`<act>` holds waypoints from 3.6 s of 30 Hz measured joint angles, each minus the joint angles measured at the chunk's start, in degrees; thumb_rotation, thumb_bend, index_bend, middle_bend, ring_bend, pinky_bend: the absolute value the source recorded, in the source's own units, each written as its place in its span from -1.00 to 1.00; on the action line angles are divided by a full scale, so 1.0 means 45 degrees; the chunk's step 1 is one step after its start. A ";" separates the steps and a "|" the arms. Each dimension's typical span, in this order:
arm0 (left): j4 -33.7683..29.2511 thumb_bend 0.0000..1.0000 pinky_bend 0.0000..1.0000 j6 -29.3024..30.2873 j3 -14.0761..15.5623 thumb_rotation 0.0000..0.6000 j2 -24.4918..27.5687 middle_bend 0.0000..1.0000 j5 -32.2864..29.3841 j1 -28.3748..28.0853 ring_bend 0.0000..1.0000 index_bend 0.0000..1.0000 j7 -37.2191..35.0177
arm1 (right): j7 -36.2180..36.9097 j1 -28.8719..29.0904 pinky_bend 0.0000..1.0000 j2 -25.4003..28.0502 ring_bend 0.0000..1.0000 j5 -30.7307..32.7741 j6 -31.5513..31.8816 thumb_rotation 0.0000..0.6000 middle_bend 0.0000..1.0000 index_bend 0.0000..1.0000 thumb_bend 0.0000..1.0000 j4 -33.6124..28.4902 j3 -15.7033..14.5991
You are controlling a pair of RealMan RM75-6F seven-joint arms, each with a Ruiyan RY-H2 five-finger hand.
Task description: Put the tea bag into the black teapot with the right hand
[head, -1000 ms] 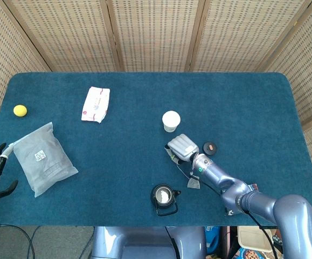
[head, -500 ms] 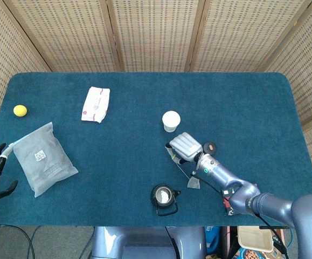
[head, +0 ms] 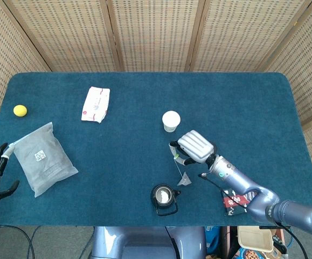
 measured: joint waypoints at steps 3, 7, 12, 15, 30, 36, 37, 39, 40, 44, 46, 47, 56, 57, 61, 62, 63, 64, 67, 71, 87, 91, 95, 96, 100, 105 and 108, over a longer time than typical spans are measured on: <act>-0.0045 -0.36 -1.00 -0.0002 0.0013 1.00 0.0005 -1.00 0.0014 0.0000 -1.00 -1.00 0.0054 | 0.0570 -0.0149 1.00 0.0172 1.00 -0.0439 0.0614 1.00 0.95 0.26 0.05 -0.0041 -0.0085; -0.0095 -0.36 -1.00 0.0009 0.0021 1.00 -0.0008 -1.00 0.0020 0.0007 -1.00 -1.00 0.0103 | 0.1289 -0.0325 1.00 0.0426 1.00 -0.0990 0.1295 1.00 0.95 0.26 0.05 -0.0173 -0.0253; -0.0100 -0.36 -1.00 -0.0010 0.0072 1.00 -0.0050 -1.00 0.0039 0.0027 -1.00 -1.00 0.0135 | 0.1702 -0.0486 1.00 0.0555 1.00 -0.1534 0.1835 1.00 0.95 0.27 0.05 -0.0245 -0.0523; -0.0075 -0.36 -1.00 0.0003 0.0076 1.00 -0.0052 -1.00 -0.0020 0.0062 -1.00 -1.00 0.0124 | 0.1907 -0.0549 1.00 0.0596 1.00 -0.1827 0.2191 1.00 0.95 0.27 0.05 -0.0295 -0.0623; -0.0024 -0.36 -1.00 -0.0152 0.0073 1.00 -0.0068 -1.00 -0.0080 0.0010 -1.00 -1.00 0.0116 | 0.2370 -0.1058 1.00 0.1490 1.00 -0.2828 0.3676 1.00 0.95 0.27 0.05 -0.1572 -0.1119; -0.0013 -0.36 -1.00 -0.0177 0.0066 1.00 -0.0071 -1.00 -0.0101 -0.0004 -1.00 -1.00 0.0135 | 0.2294 -0.1180 1.00 0.1800 1.00 -0.2938 0.3787 1.00 0.95 0.27 0.05 -0.2094 -0.1225; -0.0016 -0.36 -1.00 -0.0190 0.0073 1.00 -0.0072 -1.00 -0.0117 -0.0002 -1.00 -1.00 0.0148 | 0.2290 -0.1184 1.00 0.1848 1.00 -0.2965 0.3783 1.00 0.95 0.27 0.05 -0.2216 -0.1243; -0.0035 -0.36 -1.00 -0.0204 0.0075 1.00 -0.0074 -1.00 -0.0131 -0.0004 -1.00 -1.00 0.0165 | 0.2260 -0.1184 1.00 0.1979 1.00 -0.3038 0.3754 1.00 0.95 0.27 0.05 -0.2509 -0.1284; -0.0047 -0.36 -1.00 -0.0210 0.0073 1.00 -0.0075 -1.00 -0.0136 -0.0007 -1.00 -1.00 0.0178 | 0.2239 -0.1182 1.00 0.2028 1.00 -0.3084 0.3741 1.00 0.95 0.27 0.05 -0.2618 -0.1305; -0.0082 -0.36 -1.00 -0.0214 0.0071 1.00 -0.0072 -1.00 -0.0138 -0.0014 -1.00 -1.00 0.0208 | 0.2188 -0.1183 1.00 0.2170 1.00 -0.3219 0.3691 1.00 0.95 0.27 0.05 -0.2862 -0.1373; -0.0086 -0.36 -1.00 -0.0217 0.0059 1.00 -0.0072 -1.00 -0.0139 -0.0026 -1.00 -1.00 0.0224 | 0.2196 -0.1182 1.00 0.2201 1.00 -0.3251 0.3678 1.00 0.95 0.27 0.05 -0.2899 -0.1389; -0.0092 -0.36 -1.00 -0.0221 0.0054 1.00 -0.0073 -1.00 -0.0142 -0.0032 -1.00 -1.00 0.0232 | 0.2216 -0.1186 1.00 0.2221 1.00 -0.3271 0.3682 1.00 0.95 0.27 0.05 -0.2921 -0.1396; -0.0125 -0.35 -1.00 -0.0333 0.0037 1.00 -0.0092 -1.00 -0.0172 -0.0109 -1.00 -1.00 0.0321 | 0.2317 -0.1225 1.00 0.2255 1.00 -0.3422 0.3725 1.00 0.95 0.27 0.05 -0.2969 -0.1483; -0.0123 -0.36 -1.00 -0.0334 0.0033 1.00 -0.0097 -1.00 -0.0173 -0.0113 -1.00 -1.00 0.0325 | 0.2337 -0.1222 1.00 0.2245 1.00 -0.3452 0.3714 1.00 0.95 0.27 0.05 -0.2974 -0.1503; -0.0101 -0.36 -1.00 -0.0355 0.0042 1.00 -0.0102 -1.00 -0.0214 -0.0107 -1.00 -1.00 0.0325 | 0.2453 -0.1180 1.00 0.2127 1.00 -0.3541 0.3589 1.00 0.95 0.27 0.05 -0.2934 -0.1592; -0.0095 -0.36 -1.00 -0.0354 0.0043 1.00 -0.0100 -1.00 -0.0220 -0.0105 -1.00 -1.00 0.0325 | 0.2487 -0.1161 1.00 0.2082 1.00 -0.3573 0.3561 1.00 0.95 0.27 0.05 -0.2906 -0.1613; -0.0093 -0.36 -1.00 -0.0348 0.0042 1.00 -0.0096 -1.00 -0.0224 -0.0102 -1.00 -1.00 0.0325 | 0.2519 -0.1150 1.00 0.2062 1.00 -0.3597 0.3544 1.00 0.95 0.27 0.05 -0.2893 -0.1631; -0.0091 -0.36 -1.00 -0.0340 0.0039 1.00 -0.0093 -1.00 -0.0229 -0.0100 -1.00 -1.00 0.0326 | 0.2543 -0.1143 1.00 0.2055 1.00 -0.3622 0.3538 1.00 0.95 0.27 0.05 -0.2893 -0.1649; -0.0092 -0.36 -1.00 -0.0329 0.0036 1.00 -0.0086 -1.00 -0.0246 -0.0090 -1.00 -1.00 0.0328 | 0.2604 -0.1113 1.00 0.2001 1.00 -0.3691 0.3461 1.00 0.95 0.27 0.05 -0.2879 -0.1728; -0.0088 -0.36 -1.00 -0.0336 0.0037 1.00 -0.0098 -1.00 -0.0243 -0.0099 -1.00 -1.00 0.0345 | 0.2701 -0.1098 1.00 0.1900 1.00 -0.3746 0.3390 1.00 0.95 0.27 0.05 -0.2828 -0.1833; -0.0075 -0.36 -1.00 -0.0297 0.0051 1.00 -0.0091 -1.00 -0.0247 -0.0071 -1.00 -1.00 0.0319 | 0.2713 -0.0881 1.00 0.1722 1.00 -0.4039 0.3282 1.00 0.95 0.27 0.05 -0.2905 -0.1915; -0.0037 -0.35 -1.00 -0.0267 0.0059 1.00 -0.0080 -1.00 -0.0270 -0.0036 -1.00 -1.00 0.0271 | 0.2681 -0.0752 1.00 0.1673 1.00 -0.4093 0.3146 1.00 0.95 0.27 0.05 -0.2991 -0.1925; -0.0005 -0.36 -1.00 -0.0291 0.0063 1.00 -0.0094 -1.00 -0.0305 -0.0029 -1.00 -1.00 0.0240 | 0.2650 -0.0670 1.00 0.1633 1.00 -0.4129 0.3104 1.00 0.95 0.27 0.05 -0.2999 -0.1900; 0.0009 -0.36 -1.00 -0.0297 0.0063 1.00 -0.0100 -1.00 -0.0311 -0.0029 -1.00 -1.00 0.0229 | 0.2634 -0.0648 1.00 0.1624 1.00 -0.4135 0.3080 1.00 0.95 0.27 0.05 -0.2996 -0.1898; 0.0031 -0.35 -1.00 -0.0282 0.0065 1.00 -0.0097 -1.00 -0.0319 -0.0013 -1.00 -1.00 0.0199 | 0.2666 -0.0605 1.00 0.1561 1.00 -0.4075 0.2963 1.00 0.95 0.27 0.05 -0.2955 -0.1937; 0.0017 -0.36 -1.00 -0.0247 0.0066 1.00 -0.0090 -1.00 -0.0267 -0.0006 -1.00 -1.00 0.0192 | 0.2806 -0.0541 1.00 0.1632 1.00 -0.4192 0.3082 1.00 0.95 0.27 0.05 -0.3122 -0.1970; -0.0006 -0.36 -1.00 -0.0261 0.0073 1.00 -0.0113 -1.00 -0.0254 -0.0016 -1.00 -1.00 0.0214 | 0.2796 -0.0496 1.00 0.1718 1.00 -0.4250 0.3095 1.00 0.95 0.27 0.05 -0.3259 -0.1994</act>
